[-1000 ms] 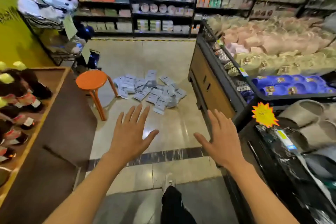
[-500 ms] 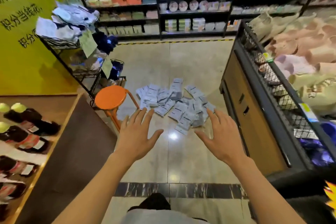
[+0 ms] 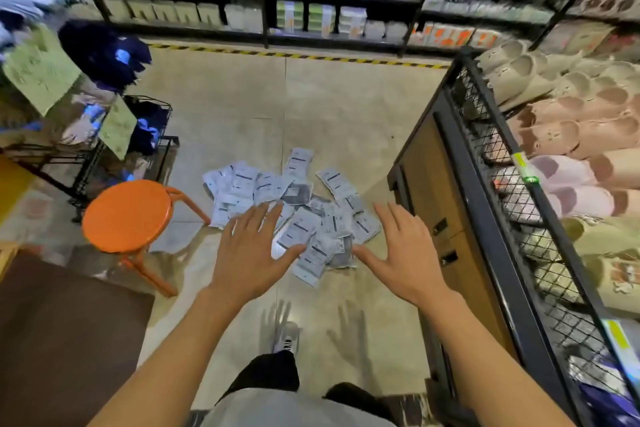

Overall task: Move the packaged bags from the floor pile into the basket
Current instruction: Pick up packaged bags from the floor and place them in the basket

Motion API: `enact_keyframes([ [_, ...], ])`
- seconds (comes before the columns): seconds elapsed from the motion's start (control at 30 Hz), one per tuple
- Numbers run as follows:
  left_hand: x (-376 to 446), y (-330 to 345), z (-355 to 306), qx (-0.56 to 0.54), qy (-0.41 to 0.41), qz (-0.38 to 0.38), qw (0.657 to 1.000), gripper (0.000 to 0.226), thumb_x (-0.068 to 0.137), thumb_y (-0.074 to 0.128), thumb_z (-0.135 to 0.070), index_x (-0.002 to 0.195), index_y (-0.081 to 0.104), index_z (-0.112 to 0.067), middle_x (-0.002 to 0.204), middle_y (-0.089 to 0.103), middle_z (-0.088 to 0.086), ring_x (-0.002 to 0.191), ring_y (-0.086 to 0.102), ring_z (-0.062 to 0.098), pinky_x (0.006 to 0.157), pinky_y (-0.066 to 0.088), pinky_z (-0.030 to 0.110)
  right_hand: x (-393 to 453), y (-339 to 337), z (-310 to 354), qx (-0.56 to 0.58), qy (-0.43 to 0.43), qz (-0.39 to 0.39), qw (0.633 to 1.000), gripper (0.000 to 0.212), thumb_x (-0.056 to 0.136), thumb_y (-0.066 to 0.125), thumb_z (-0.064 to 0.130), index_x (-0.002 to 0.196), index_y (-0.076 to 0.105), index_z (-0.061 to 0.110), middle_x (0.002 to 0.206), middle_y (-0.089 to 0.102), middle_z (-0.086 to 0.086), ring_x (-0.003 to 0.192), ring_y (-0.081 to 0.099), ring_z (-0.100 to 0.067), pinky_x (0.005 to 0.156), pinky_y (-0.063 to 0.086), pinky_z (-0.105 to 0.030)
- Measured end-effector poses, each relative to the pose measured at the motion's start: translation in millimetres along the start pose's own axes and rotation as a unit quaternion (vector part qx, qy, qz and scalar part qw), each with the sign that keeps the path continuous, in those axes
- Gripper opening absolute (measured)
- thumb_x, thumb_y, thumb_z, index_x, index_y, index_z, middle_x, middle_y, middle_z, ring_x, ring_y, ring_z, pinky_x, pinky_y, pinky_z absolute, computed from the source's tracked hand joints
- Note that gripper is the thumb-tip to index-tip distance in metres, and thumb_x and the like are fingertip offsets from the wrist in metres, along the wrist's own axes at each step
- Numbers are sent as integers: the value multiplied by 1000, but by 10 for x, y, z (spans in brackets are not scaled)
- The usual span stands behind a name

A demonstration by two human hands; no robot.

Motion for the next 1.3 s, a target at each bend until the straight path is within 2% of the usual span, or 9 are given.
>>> enact_keyframes([
  [0.17,980,295,-16,6,8,50,999,99,84,21,-87,164,25,-28,170,28,2,158,24,26,126,17,51,833,155,-352,-9,20,21,1000,96,90,38,82,162,29,18,159,45,-8,147,40,-28,118,32,-44],
  [0.27,1512,631,23,45,32,71,996,98,85,22,-85,162,32,-25,168,34,7,156,30,28,125,20,54,1252,544,-592,-20,24,64,997,98,89,33,83,162,27,17,164,37,-9,151,36,-29,121,30,-47],
  [0.37,1987,1116,194,62,36,79,994,95,89,25,-83,160,38,-22,163,42,12,152,38,32,122,26,56,1632,1131,-882,-19,21,95,995,95,91,39,79,160,32,16,162,41,-11,147,41,-32,118,35,-50],
  [0.47,2430,1872,505,73,19,79,994,92,90,24,-81,160,37,-23,164,40,11,152,36,31,124,24,55,2024,1982,-1223,-13,14,118,993,93,91,42,77,160,34,14,161,42,-17,146,42,-36,116,37,-52],
  [0.67,3085,3925,1404,71,1,42,997,85,92,43,-74,156,44,-19,162,43,13,148,42,35,120,28,55,2568,4184,-1921,-18,9,121,992,97,90,35,80,163,29,15,163,39,-19,151,37,-38,121,29,-51],
  [0.83,3259,5735,2211,98,-11,63,993,93,90,28,-81,162,31,-21,167,35,10,151,36,33,123,26,56,2646,6031,-2492,7,50,110,993,106,84,29,87,164,25,18,169,29,-15,155,30,-33,125,25,-50],
  [0.97,3357,6731,2719,109,-28,68,991,100,87,23,-83,164,24,-20,170,29,10,155,30,30,126,19,51,2680,7145,-2815,30,75,101,992,110,80,31,89,165,23,19,170,28,-14,156,28,-31,125,27,-50],
  [1.17,3495,7388,2995,113,0,66,991,105,84,21,-84,164,20,-16,168,31,11,153,32,30,125,19,52,2601,7930,-3055,43,112,84,989,102,87,58,73,162,26,11,163,40,-19,150,38,-36,118,37,-53],
  [1.3,3534,7433,3017,104,-3,65,992,108,82,17,-87,165,17,-18,170,29,9,154,31,28,125,20,51,2465,8088,-3102,87,169,45,981,90,89,74,54,155,37,5,149,48,-23,138,44,-38,109,40,-47],
])
Point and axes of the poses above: each hand's wrist, its own x-axis towards the middle knuckle, its own y-axis out of the palm, z = x × y, the point moved 8 cm from there along x, towards the middle knuckle
